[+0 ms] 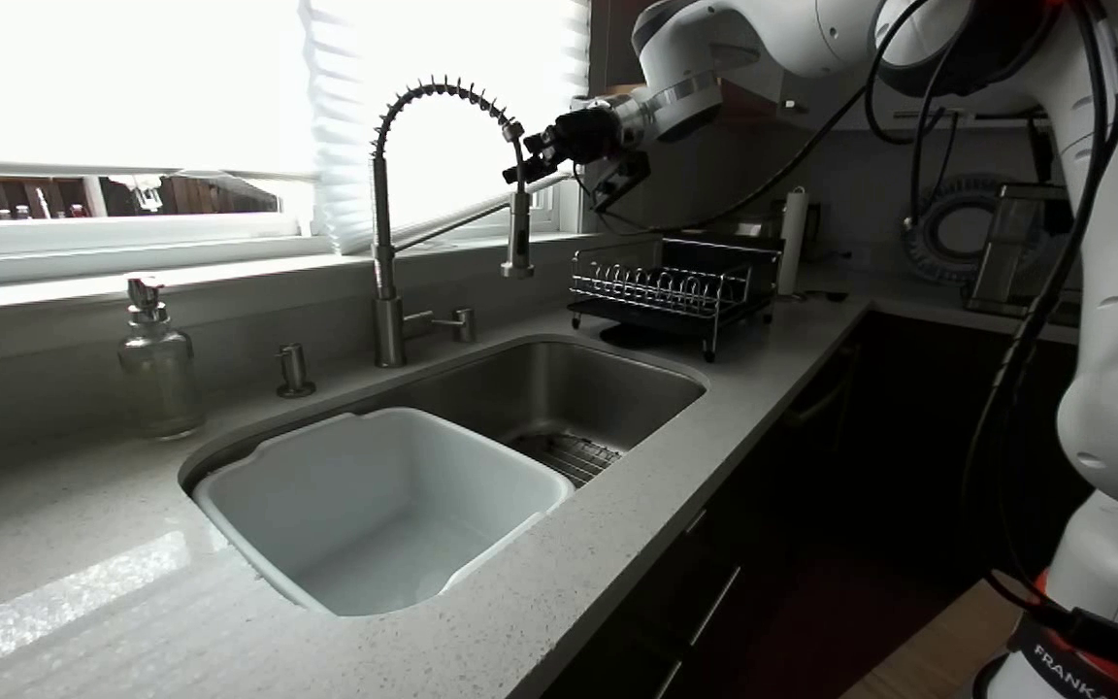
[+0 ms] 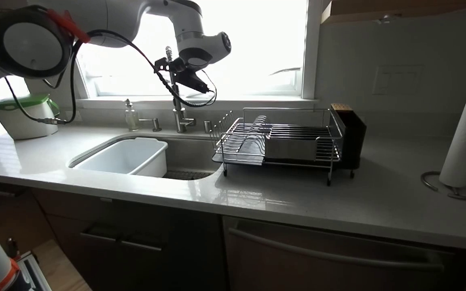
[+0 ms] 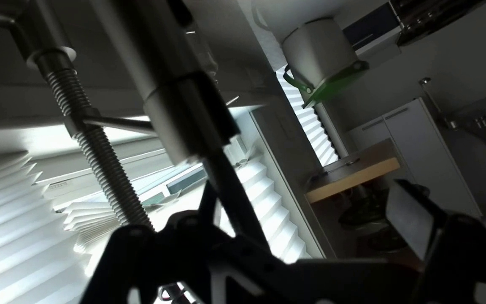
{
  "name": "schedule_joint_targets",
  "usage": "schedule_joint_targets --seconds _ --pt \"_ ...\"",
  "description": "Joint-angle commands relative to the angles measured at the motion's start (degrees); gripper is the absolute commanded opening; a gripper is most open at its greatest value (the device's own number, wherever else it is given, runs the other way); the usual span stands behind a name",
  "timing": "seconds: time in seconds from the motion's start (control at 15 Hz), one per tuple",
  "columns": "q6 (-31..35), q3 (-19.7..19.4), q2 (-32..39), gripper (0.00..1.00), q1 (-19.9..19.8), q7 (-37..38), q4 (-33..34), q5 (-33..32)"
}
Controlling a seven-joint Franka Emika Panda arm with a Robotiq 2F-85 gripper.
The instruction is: Turn the tap nozzle to the left
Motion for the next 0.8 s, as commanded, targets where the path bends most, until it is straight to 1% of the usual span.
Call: schedule_joint_targets --seconds 0.0,0.27,0.73 --pt "5.1 -1.7 -7.0 1.00 3.6 4.2 -8.6 0.2" --pt "11.8 -1.8 -11.8 1.00 6.9 5.9 -13.7 -2.3" --pt "20.2 -0.4 -18.4 1.00 11.0 9.6 -23.1 -0.2"
